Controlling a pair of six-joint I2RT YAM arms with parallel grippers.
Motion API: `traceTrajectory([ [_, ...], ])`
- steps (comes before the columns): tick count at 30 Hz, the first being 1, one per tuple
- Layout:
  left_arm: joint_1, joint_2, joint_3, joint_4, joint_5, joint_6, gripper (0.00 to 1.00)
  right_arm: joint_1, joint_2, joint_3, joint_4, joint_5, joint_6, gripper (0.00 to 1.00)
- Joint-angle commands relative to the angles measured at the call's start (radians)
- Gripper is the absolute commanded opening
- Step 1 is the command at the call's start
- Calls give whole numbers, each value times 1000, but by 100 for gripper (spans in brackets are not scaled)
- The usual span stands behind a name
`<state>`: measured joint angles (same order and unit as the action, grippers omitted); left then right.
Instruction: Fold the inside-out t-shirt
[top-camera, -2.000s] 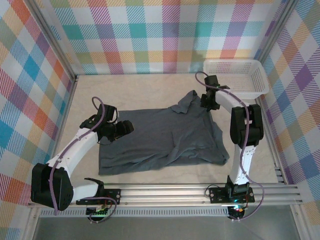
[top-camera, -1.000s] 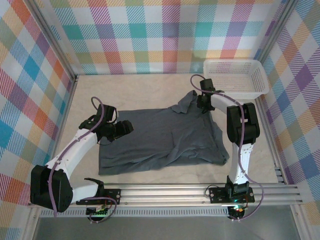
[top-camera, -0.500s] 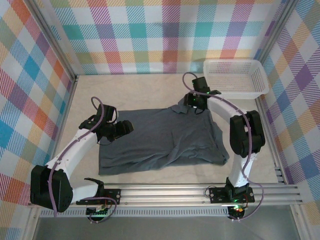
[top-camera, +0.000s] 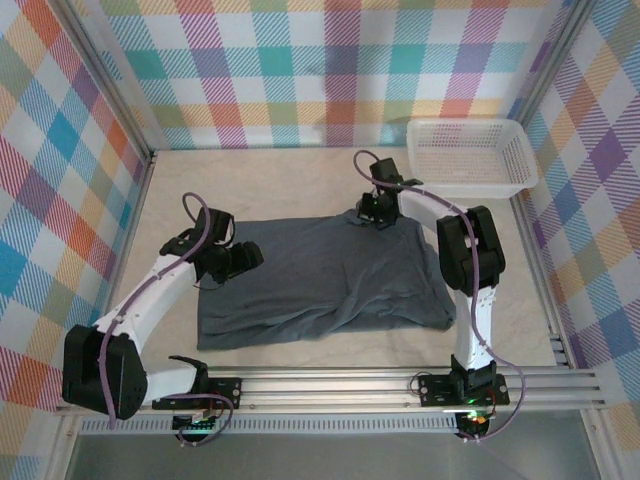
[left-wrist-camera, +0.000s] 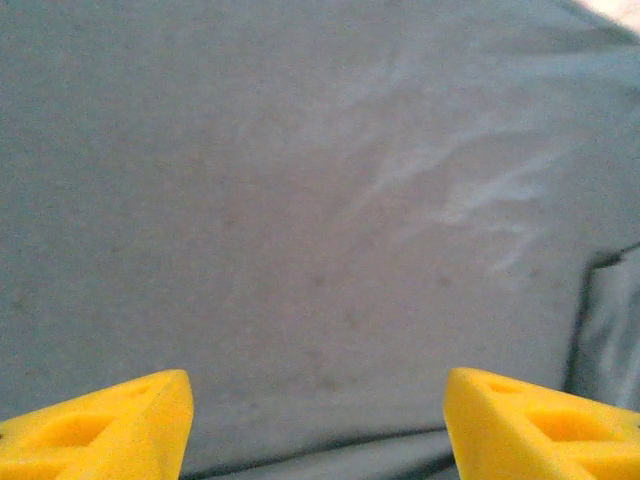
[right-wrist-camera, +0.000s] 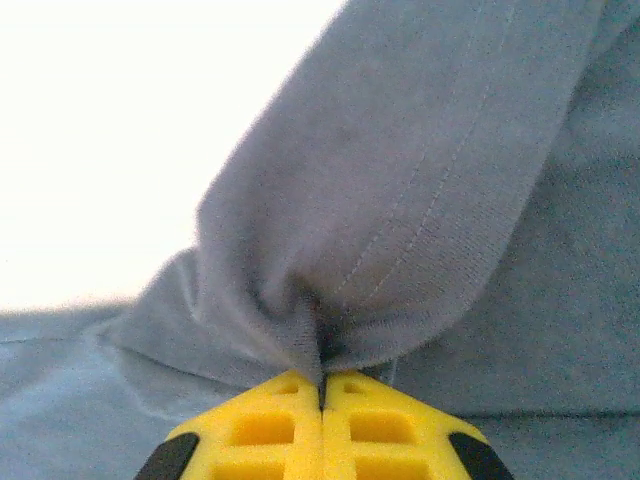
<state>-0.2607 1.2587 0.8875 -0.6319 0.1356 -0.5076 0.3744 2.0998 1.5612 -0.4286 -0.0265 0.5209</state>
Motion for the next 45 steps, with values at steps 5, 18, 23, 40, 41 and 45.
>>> traceTrajectory([
  [5, 4, 158, 150, -57, -140, -11, 61, 1, 104, 355, -127, -78, 34, 31],
  [18, 136, 493, 274, -58, -275, -76, 0, -22, -144, -93, -150, 160, 19, 1],
  [23, 219, 598, 306, -58, -256, -86, 0, -22, -181, -252, -162, 129, 59, 0],
  [40, 371, 486, 244, 2, -145, -53, 2, 58, -352, -380, -180, 98, 144, 12],
  [41, 371, 458, 235, 20, -113, -44, 9, 54, -366, -357, -180, 136, 110, 24],
  [45, 362, 343, 215, 63, -3, -1, 36, 32, -339, -281, -147, 359, -96, 41],
])
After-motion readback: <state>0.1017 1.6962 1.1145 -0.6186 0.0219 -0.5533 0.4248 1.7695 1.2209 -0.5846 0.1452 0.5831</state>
